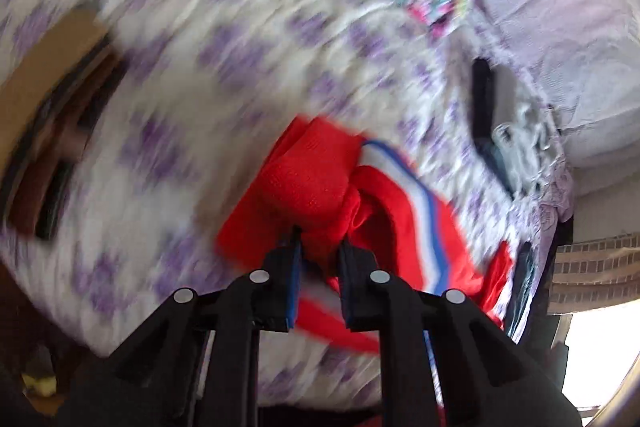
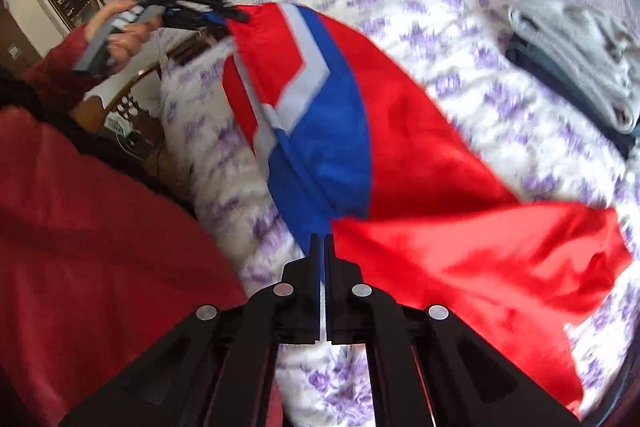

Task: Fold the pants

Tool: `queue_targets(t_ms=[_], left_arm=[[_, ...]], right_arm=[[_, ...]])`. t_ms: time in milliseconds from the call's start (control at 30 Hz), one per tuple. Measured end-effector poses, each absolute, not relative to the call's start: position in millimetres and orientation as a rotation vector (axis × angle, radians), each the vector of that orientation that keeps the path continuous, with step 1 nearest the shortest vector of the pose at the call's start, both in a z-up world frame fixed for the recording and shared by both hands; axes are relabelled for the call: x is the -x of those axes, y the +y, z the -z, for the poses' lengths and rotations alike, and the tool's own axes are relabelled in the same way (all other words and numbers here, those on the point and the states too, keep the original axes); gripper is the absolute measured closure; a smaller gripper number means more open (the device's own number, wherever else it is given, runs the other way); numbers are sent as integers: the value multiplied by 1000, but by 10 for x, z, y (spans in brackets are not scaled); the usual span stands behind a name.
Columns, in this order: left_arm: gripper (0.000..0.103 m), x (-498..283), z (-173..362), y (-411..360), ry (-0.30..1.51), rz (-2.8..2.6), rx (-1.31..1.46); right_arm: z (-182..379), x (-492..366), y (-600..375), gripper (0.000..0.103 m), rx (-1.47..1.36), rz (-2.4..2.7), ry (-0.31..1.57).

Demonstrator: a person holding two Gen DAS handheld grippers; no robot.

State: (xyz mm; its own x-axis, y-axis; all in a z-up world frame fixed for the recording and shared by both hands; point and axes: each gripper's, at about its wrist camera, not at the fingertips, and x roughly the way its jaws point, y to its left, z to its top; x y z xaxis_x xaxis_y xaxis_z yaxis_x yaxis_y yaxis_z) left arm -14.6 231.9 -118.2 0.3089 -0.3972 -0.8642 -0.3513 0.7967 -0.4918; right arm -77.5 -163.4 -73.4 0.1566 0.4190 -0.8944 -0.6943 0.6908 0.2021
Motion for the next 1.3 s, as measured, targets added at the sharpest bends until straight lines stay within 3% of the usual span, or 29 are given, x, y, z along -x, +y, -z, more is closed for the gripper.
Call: queue_targets(t_ms=[133, 200, 233, 267, 433, 633, 700, 733, 900, 1133, 1167, 1200, 1300], left_arm=[[88, 349, 1457, 2418, 1312, -15, 793], [88, 357, 1451, 2426, 1296, -20, 809], [88, 350, 1430, 2415, 1291, -21, 791], [88, 345, 1412, 2396, 1290, -21, 768], [88, 367, 1435, 2408, 1292, -14, 769], [88, 281, 1423, 2392, 1322, 7, 732], [88, 259, 1415, 2390, 1330, 12, 723], [88, 251, 1408, 2389, 1332, 13, 720], [88, 310, 1329, 2371, 1320, 24, 699], [87, 462, 1491, 2360, 1367, 21, 700], [82, 462, 1515, 2369, 1371, 16, 704], [67, 458, 1537, 2390, 1383, -10, 697], [62, 474, 1399, 2424, 1361, -28, 666]], right_arm=[[760, 711, -1698, 95, 179, -799, 1180], [764, 688, -1744, 79, 139, -785, 1200], [767, 671, -1779, 65, 118, -763, 1213], [757, 667, -1803, 64, 111, -737, 1209], [622, 713, -1596, 64, 305, -719, 1086], [986, 755, -1113, 69, 765, -867, 1031], [1082, 758, -1066, 81, 849, -885, 1025], [1089, 745, -1060, 101, 844, -893, 1038], [869, 816, -1149, 100, 732, -891, 1040], [1134, 968, -1247, 100, 565, -869, 1162], [1210, 937, -1261, 96, 531, -862, 1200], [1269, 908, -1281, 96, 494, -857, 1232], [1199, 889, -1397, 91, 355, -866, 1263]])
